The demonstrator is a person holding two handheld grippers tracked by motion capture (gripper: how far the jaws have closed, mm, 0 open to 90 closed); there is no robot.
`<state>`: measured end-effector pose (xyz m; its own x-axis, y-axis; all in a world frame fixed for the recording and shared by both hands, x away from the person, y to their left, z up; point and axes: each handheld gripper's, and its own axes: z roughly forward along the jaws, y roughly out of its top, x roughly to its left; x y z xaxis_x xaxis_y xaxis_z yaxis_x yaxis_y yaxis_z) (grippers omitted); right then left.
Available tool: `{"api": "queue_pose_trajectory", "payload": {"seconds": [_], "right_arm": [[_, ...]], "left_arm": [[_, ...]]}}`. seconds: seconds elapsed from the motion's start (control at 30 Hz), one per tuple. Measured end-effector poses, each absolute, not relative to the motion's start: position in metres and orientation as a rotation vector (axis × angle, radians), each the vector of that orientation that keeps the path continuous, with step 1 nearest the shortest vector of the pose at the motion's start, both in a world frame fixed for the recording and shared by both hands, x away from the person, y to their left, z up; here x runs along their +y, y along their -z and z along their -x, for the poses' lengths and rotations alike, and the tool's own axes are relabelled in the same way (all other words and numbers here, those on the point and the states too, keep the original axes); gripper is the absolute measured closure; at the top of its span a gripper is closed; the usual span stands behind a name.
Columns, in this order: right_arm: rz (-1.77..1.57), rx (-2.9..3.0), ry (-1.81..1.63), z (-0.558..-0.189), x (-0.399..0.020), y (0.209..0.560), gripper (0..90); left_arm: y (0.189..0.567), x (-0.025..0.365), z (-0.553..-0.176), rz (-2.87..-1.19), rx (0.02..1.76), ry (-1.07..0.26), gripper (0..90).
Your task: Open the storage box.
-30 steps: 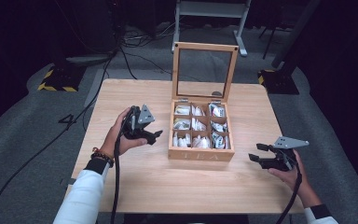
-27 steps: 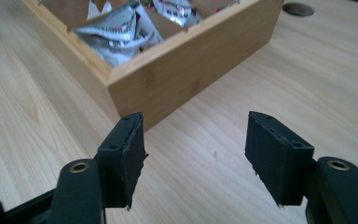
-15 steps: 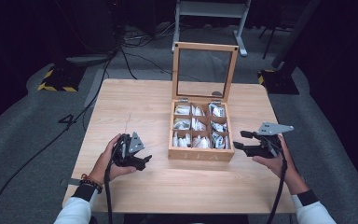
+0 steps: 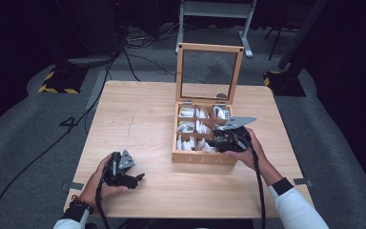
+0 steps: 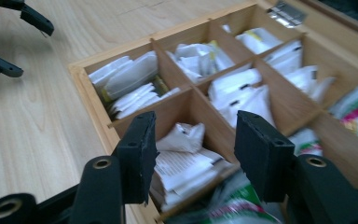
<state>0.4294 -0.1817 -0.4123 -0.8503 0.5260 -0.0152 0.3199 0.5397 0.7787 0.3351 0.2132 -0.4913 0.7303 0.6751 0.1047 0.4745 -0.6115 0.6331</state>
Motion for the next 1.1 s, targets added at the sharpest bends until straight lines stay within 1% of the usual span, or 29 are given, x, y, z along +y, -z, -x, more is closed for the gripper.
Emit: {"api": "queue_pose_trajectory", "payload": {"seconds": [0.13,0.37,0.47,0.5,0.53,0.63,0.77,0.93,0.97,1.0,1.07,1.1], "right_arm": [[-0.710,2.571,-1.158,-0.436,-0.169,0.417,53.7],[-0.704,2.629,-1.092,-0.444,-0.156,0.428,55.6],[-0.703,2.640,-1.066,-0.447,-0.153,0.430,60.2],[-0.703,2.640,-1.066,-0.447,-0.153,0.430,60.2],[-0.703,2.654,-1.042,-0.448,-0.150,0.431,64.3],[-0.694,2.685,-0.968,-0.449,-0.146,0.433,66.7],[-0.701,2.704,-0.917,-0.450,-0.144,0.435,72.8],[-0.615,2.694,-0.890,-0.451,-0.141,0.434,73.1],[-0.598,2.689,-0.887,-0.450,-0.141,0.433,70.3],[-0.581,2.681,-0.891,-0.450,-0.140,0.432,64.6],[-0.561,2.665,-0.911,-0.449,-0.140,0.430,63.4],[-0.551,2.660,-0.910,-0.448,-0.140,0.429,64.3]], "left_arm": [[0.496,0.219,-0.330,-2.314,0.895,-0.406,17.7],[0.501,0.227,-0.324,-2.251,0.912,-0.383,17.6],[0.504,0.230,-0.323,-2.224,0.919,-0.379,17.7],[0.504,0.230,-0.323,-2.224,0.919,-0.379,17.7],[0.504,0.231,-0.323,-2.225,0.923,-0.367,17.6],[0.504,0.231,-0.323,-2.225,0.923,-0.365,17.6],[0.504,0.231,-0.324,-2.220,0.925,-0.355,17.5],[0.504,0.232,-0.325,-2.224,0.917,-0.353,17.4],[0.504,0.232,-0.325,-2.224,0.916,-0.352,17.3],[0.504,0.232,-0.325,-2.224,0.916,-0.352,17.3],[0.504,0.232,-0.325,-2.225,0.915,-0.351,17.3],[0.504,0.232,-0.325,-2.226,0.915,-0.349,17.3]]}}
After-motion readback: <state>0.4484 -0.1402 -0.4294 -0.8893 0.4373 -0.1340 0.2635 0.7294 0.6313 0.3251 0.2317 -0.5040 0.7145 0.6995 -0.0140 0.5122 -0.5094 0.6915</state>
